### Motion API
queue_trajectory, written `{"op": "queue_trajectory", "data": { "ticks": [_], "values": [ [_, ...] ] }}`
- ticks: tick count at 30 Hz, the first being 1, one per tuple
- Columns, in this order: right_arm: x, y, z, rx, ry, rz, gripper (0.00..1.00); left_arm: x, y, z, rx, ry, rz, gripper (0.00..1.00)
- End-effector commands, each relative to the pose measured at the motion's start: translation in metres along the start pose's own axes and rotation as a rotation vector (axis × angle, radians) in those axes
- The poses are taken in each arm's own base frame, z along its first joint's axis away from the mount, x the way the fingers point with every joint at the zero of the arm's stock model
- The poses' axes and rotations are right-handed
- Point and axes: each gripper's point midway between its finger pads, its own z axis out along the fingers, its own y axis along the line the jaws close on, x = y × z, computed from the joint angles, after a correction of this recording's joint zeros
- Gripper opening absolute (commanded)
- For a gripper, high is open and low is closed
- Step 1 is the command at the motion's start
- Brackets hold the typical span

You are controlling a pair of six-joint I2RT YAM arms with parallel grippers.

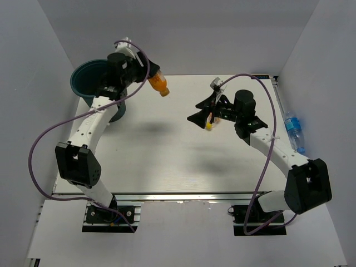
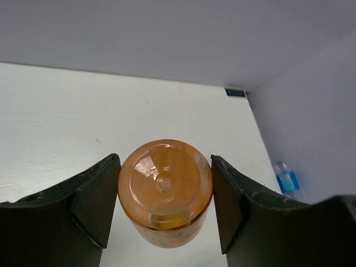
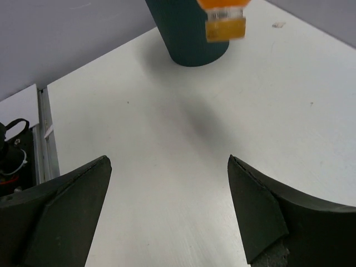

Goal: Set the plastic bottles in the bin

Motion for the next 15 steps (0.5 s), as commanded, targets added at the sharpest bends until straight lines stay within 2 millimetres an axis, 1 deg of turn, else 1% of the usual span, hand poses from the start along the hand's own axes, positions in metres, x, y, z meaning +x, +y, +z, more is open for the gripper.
{"op": "queue_trajectory", "data": {
  "ticks": [1, 2, 3, 4, 5, 6, 7, 8, 9, 10, 12, 13, 14, 15],
  "values": [
    [-0.010, 0.000, -0.009, 0.049, -0.017, -0.064, 0.89, -0.073, 0.034, -0.028, -0.169, -0.162, 0.038, 0.03],
    [-0.007, -0.007, -0.010, 0.091, -0.015, -0.057, 0.89, -0.096, 0.052, -0.038, -0.276, -0.232, 0.036, 0.03],
    [-0.005, -0.015, -0.012, 0.141, -0.017, -0.033, 0.89, -0.111, 0.066, -0.047, -0.341, -0.283, 0.036, 0.03],
    [-0.006, -0.033, -0.015, 0.251, -0.029, -0.008, 0.89, -0.130, 0.090, -0.061, -0.427, -0.342, 0.027, 0.04],
    [-0.002, -0.042, -0.017, 0.304, -0.020, 0.030, 0.89, -0.143, 0.117, -0.076, -0.554, -0.398, 0.012, 0.04],
    [-0.005, -0.045, -0.018, 0.331, -0.021, 0.054, 0.89, -0.156, 0.132, -0.085, -0.612, -0.437, -0.011, 0.03],
    [-0.001, -0.049, -0.021, 0.350, -0.008, 0.062, 0.89, -0.170, 0.164, -0.105, -0.695, -0.474, -0.027, 0.03],
    [-0.001, -0.049, -0.021, 0.350, -0.014, 0.051, 0.89, -0.176, 0.181, -0.115, -0.754, -0.501, -0.029, 0.03],
    [0.009, -0.051, -0.023, 0.364, -0.008, 0.061, 0.89, -0.180, 0.195, -0.123, -0.799, -0.520, -0.032, 0.03],
    [0.008, -0.055, -0.025, 0.393, -0.023, 0.076, 0.89, -0.185, 0.216, -0.132, -0.856, -0.535, -0.039, 0.03],
    [0.012, -0.059, -0.029, 0.428, -0.006, 0.090, 0.89, -0.188, 0.238, -0.146, -0.949, -0.563, -0.055, 0.06],
    [0.016, -0.065, -0.032, 0.466, -0.002, 0.094, 0.89, -0.189, 0.248, -0.147, -0.974, -0.562, -0.053, 0.10],
    [0.019, -0.069, -0.035, 0.497, -0.003, 0.105, 0.89, -0.185, 0.253, -0.147, -0.989, -0.550, -0.053, 0.30],
    [0.023, -0.075, -0.037, 0.534, -0.003, 0.129, 0.89, -0.183, 0.253, -0.143, -0.972, -0.521, -0.033, 0.51]
  ]
}}
